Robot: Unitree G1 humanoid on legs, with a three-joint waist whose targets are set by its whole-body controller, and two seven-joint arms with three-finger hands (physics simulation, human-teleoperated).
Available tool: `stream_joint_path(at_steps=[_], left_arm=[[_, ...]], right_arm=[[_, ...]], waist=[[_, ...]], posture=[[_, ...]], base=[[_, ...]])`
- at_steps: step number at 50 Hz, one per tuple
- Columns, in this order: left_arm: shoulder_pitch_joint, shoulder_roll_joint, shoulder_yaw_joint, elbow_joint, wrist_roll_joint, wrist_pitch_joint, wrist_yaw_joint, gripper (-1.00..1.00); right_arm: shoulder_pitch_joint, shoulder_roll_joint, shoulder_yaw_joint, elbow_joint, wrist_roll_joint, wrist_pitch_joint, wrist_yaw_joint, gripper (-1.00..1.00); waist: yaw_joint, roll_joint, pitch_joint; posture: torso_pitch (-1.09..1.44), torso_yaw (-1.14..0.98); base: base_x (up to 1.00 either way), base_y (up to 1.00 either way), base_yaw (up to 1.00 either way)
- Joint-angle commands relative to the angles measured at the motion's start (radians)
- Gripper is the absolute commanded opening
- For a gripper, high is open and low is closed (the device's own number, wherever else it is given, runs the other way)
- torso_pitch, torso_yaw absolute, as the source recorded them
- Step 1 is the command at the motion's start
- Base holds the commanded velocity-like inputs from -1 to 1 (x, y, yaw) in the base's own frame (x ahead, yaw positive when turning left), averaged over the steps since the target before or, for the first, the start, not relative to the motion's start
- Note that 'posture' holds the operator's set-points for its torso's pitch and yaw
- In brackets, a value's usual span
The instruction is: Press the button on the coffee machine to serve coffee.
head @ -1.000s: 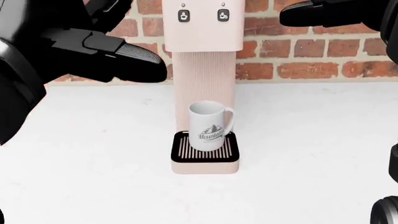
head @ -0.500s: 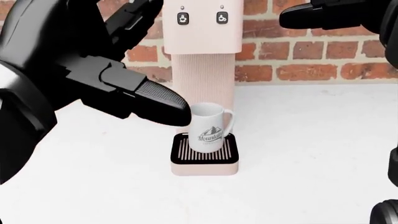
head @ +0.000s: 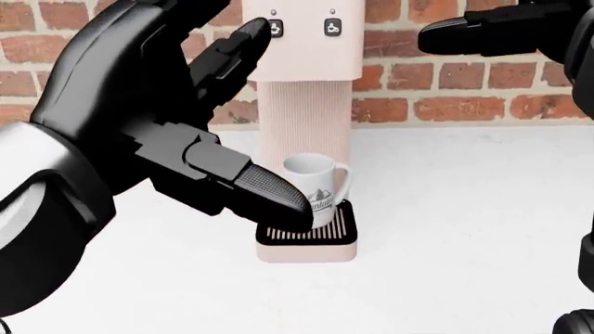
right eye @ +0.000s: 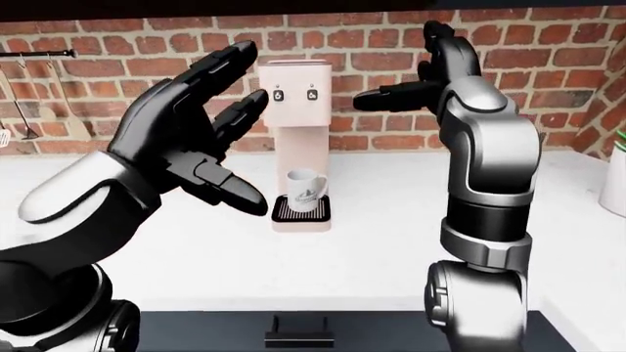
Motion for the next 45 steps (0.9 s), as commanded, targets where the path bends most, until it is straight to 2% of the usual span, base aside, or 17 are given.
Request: stream_joint_path(at_steps=[1,22,33,45], left_arm=[[-0.029,-0.001,0.015,0.009,0.047,-0.027,-0.023,1.00],[-0.049,-0.099,-0.019,0.070,0.245,-0.031,-0.154,1.00],[-0.038,-0.112,-0.042,0.128,0.413,-0.073,-0.292,1.00],[-0.028,-0.172,-0.061,0.181,0.570,-0.109,-0.397,1.00]], right_arm=[[-0.042,-0.010,-0.002,-0.017,0.001,-0.027,-0.005,1.00],[-0.039,-0.005,-0.002,-0.002,0.008,-0.043,-0.012,1.00],[-0.038,-0.009,-0.002,0.001,0.013,-0.047,-0.015,1.00],[-0.029,-0.007,-0.006,-0.005,0.015,-0.049,-0.017,1.00]], waist=[[0.000,-0.005,-0.001],[-0.001,-0.014,-0.004],[-0.001,-0.016,-0.005],[-0.002,-0.022,-0.007]], posture=[[-0.61,0.00],[-0.61,0.00],[-0.61,0.00],[-0.61,0.00]], base=[[0.00,0.00,0.00],[0.00,0.00,0.00],[0.00,0.00,0.00],[0.00,0.00,0.00]])
